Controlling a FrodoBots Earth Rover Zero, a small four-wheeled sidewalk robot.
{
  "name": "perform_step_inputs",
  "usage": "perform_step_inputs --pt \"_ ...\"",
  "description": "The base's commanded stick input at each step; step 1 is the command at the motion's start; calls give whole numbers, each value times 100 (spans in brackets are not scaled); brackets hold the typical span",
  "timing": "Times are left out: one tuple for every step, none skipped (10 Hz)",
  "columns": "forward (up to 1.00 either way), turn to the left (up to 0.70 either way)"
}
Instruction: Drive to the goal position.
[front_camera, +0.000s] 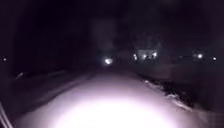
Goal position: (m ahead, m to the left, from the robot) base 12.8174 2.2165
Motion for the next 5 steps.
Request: perform_step_inputs --pt "100 0" --pt "100 0" --pt "100 0" --pt "100 0" --pt "100 0"
